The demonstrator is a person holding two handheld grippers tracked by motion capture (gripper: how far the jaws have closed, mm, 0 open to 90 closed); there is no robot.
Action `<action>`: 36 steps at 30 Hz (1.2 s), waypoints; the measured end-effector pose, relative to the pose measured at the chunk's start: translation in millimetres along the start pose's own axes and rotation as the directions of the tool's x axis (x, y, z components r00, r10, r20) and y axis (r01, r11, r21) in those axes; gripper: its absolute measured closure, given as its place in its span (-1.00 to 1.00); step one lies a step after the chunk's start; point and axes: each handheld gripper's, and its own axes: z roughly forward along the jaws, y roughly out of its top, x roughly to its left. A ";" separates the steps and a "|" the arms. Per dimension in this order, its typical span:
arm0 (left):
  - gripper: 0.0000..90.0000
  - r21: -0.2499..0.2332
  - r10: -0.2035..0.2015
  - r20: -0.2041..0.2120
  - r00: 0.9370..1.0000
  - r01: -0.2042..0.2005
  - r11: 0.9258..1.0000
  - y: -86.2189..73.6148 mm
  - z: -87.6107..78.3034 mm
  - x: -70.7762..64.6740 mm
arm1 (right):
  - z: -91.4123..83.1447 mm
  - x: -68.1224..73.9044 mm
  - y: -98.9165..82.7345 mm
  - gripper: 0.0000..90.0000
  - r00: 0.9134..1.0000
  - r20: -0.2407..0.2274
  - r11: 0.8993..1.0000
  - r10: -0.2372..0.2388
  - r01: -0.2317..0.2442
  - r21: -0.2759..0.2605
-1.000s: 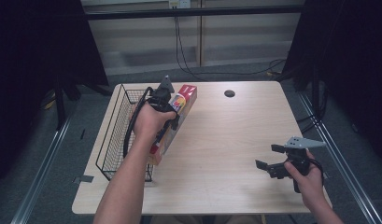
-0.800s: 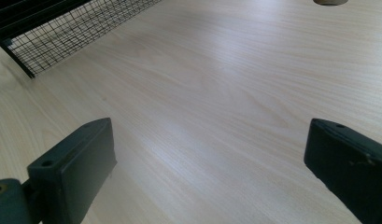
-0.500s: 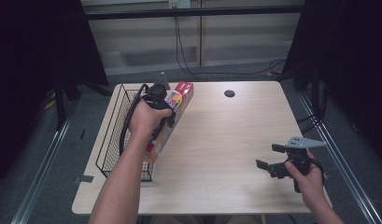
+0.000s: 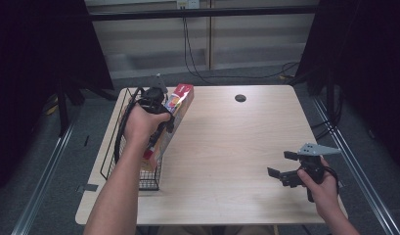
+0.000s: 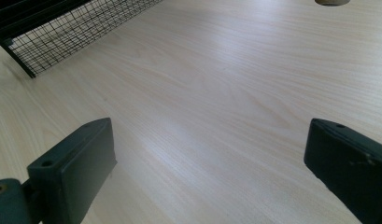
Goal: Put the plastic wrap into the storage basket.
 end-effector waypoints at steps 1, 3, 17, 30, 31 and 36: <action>-0.02 -0.004 -0.015 -0.003 1.000 0.015 1.000 -1.1 -1.0 0.9 | 0.2 0.0 0.0 -0.96 1.000 -0.001 1.000 0.000 0.000 0.000; -0.02 -0.008 -0.031 0.001 1.000 0.031 0.999 -3.1 -3.6 4.8 | 1.3 -0.1 0.2 -0.96 1.000 -0.001 1.000 -0.004 0.004 0.000; -0.02 -0.029 -0.076 -0.029 0.997 0.076 0.997 -16.1 -15.0 30.7 | 5.2 3.1 1.5 -0.96 1.000 -0.013 1.000 -0.018 0.018 0.009; -0.02 -0.029 -0.131 -0.047 0.990 0.130 0.991 -26.5 -12.8 50.5 | 3.6 4.4 0.7 -0.96 1.000 -0.007 1.000 -0.006 0.006 0.009; -0.02 -0.033 -0.133 -0.049 0.990 0.132 0.991 -27.1 -11.9 51.5 | 3.7 4.4 0.7 -0.96 1.000 -0.007 1.000 -0.006 0.006 0.008; -0.02 -0.037 -0.169 -0.059 0.984 0.168 0.985 -31.4 -7.0 57.3 | 4.4 4.0 0.8 -0.96 1.000 -0.010 1.000 -0.017 0.017 0.007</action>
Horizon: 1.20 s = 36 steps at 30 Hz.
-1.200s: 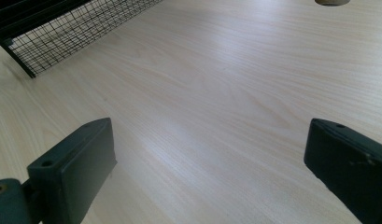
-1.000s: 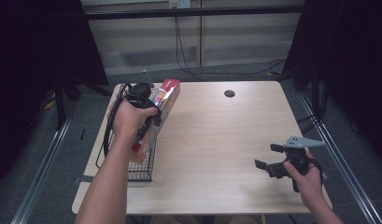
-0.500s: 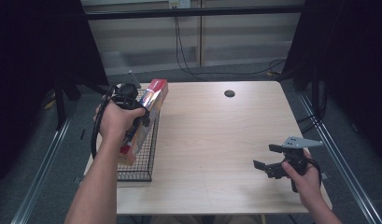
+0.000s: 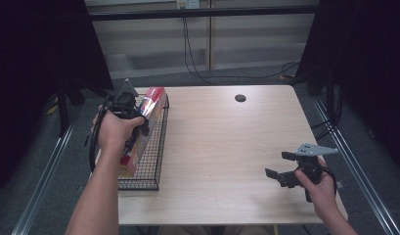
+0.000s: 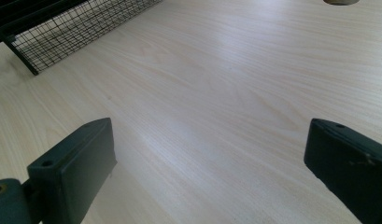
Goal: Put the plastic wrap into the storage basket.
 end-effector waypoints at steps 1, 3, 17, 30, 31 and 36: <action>-0.02 0.003 -0.005 -0.004 1.000 0.005 1.000 -0.7 0.8 2.1 | 0.1 0.0 0.1 -0.96 1.000 -0.001 1.000 0.000 0.000 0.000; -0.02 0.003 -0.017 -0.011 1.000 0.017 1.000 -2.1 2.5 4.3 | 0.1 0.2 0.1 -0.96 1.000 0.001 1.000 0.003 -0.003 0.002; -0.02 0.015 -0.068 -0.026 0.997 0.068 0.998 -15.3 13.7 18.0 | 0.0 1.5 0.6 -0.96 1.000 -0.002 1.000 0.007 -0.007 -0.001; -0.03 0.015 -0.086 -0.052 0.995 0.087 0.996 -25.1 20.5 26.4 | 5.6 3.6 2.6 -0.96 1.000 -0.015 1.000 -0.002 0.002 0.006; -0.03 0.018 -0.091 -0.048 0.995 0.092 0.996 -25.7 21.2 26.9 | 5.9 3.7 2.7 -0.96 1.000 -0.016 1.000 -0.003 0.003 0.006; -0.03 0.024 -0.097 -0.056 0.994 0.099 0.995 -29.0 26.0 28.8 | 6.6 4.1 2.9 -0.96 1.000 -0.016 1.000 -0.002 0.002 0.008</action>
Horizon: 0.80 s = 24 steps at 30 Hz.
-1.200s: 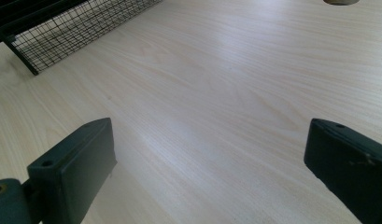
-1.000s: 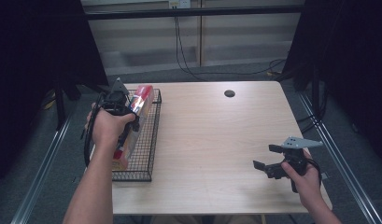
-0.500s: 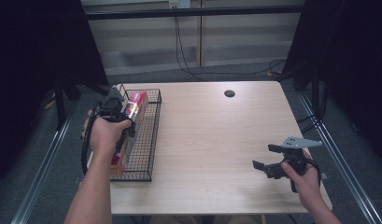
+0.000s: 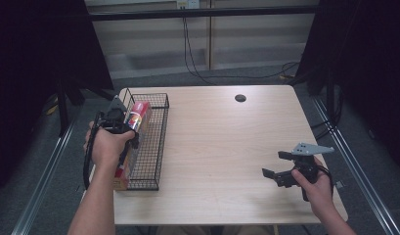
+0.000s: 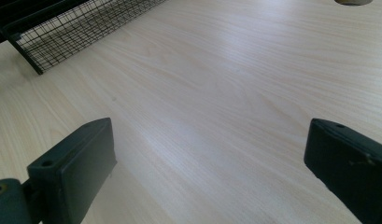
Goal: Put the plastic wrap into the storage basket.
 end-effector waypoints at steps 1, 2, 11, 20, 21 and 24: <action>-0.03 0.002 -0.002 0.001 1.000 0.002 1.000 -0.4 1.1 0.2 | 0.2 0.0 0.0 -0.96 1.000 0.000 1.000 0.000 0.000 0.000; -0.03 0.004 -0.002 0.002 1.000 0.002 1.000 -0.7 2.0 0.4 | 0.3 0.2 0.1 -0.96 1.000 0.000 1.000 0.001 -0.001 0.000; -0.03 -0.007 -0.007 0.000 1.000 0.007 1.000 -2.6 8.0 -2.1 | -1.5 -0.5 0.4 -0.96 1.000 0.001 1.000 -0.008 0.008 -0.002; -0.04 0.007 -0.023 -0.012 1.000 0.023 1.000 -4.9 20.7 -3.1 | -3.8 -0.1 -0.4 -0.96 1.000 0.005 1.000 -0.005 0.005 -0.004; -0.04 0.007 -0.024 -0.011 1.000 0.024 1.000 -5.4 21.0 -2.6 | -4.0 -0.4 -0.5 -0.96 1.000 0.005 1.000 -0.002 0.002 -0.004; -0.04 0.006 -0.025 -0.012 1.000 0.025 1.000 -6.4 21.5 -1.4 | -3.7 -0.7 0.1 -0.96 1.000 0.005 1.000 0.003 -0.003 -0.008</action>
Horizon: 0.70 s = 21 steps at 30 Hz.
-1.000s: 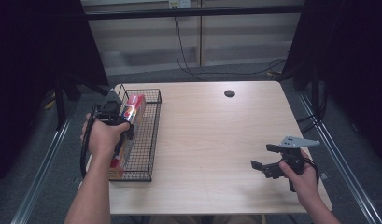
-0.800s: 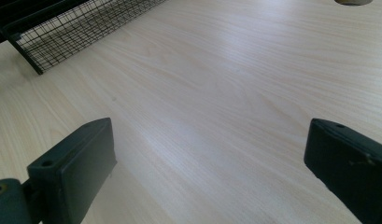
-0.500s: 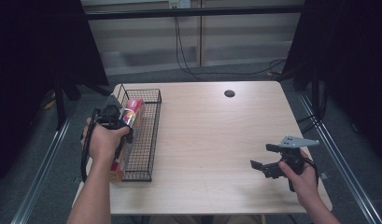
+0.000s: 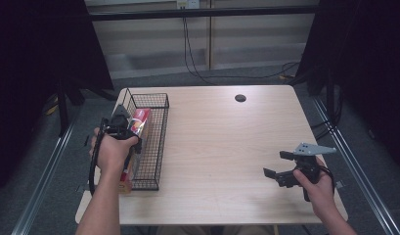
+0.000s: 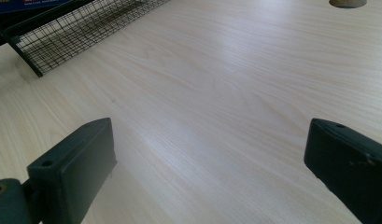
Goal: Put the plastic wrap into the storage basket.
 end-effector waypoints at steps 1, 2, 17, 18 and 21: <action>-0.04 0.004 0.005 0.001 1.000 -0.005 1.000 0.1 -0.3 1.2 | 0.6 0.1 0.1 -0.96 1.000 0.001 1.000 -0.001 0.001 -0.001; -0.04 0.006 -0.005 0.000 1.000 0.005 1.000 -0.3 -0.1 1.4 | 1.3 0.3 0.1 -0.96 1.000 -0.002 1.000 -0.003 0.003 0.000; -0.06 0.014 -0.021 -0.006 1.000 0.021 1.000 -7.1 11.8 10.2 | 8.5 2.9 3.7 -0.96 1.000 -0.018 1.000 -0.013 0.013 0.006; -0.06 0.024 -0.023 -0.001 1.000 0.023 0.999 -6.8 12.5 10.7 | 8.4 2.5 3.7 -0.96 1.000 -0.017 1.000 -0.015 0.015 0.007; -0.07 0.019 -0.027 0.004 1.000 0.027 0.999 -6.5 13.2 10.5 | 8.4 1.7 3.4 -0.96 1.000 -0.017 1.000 -0.017 0.017 0.008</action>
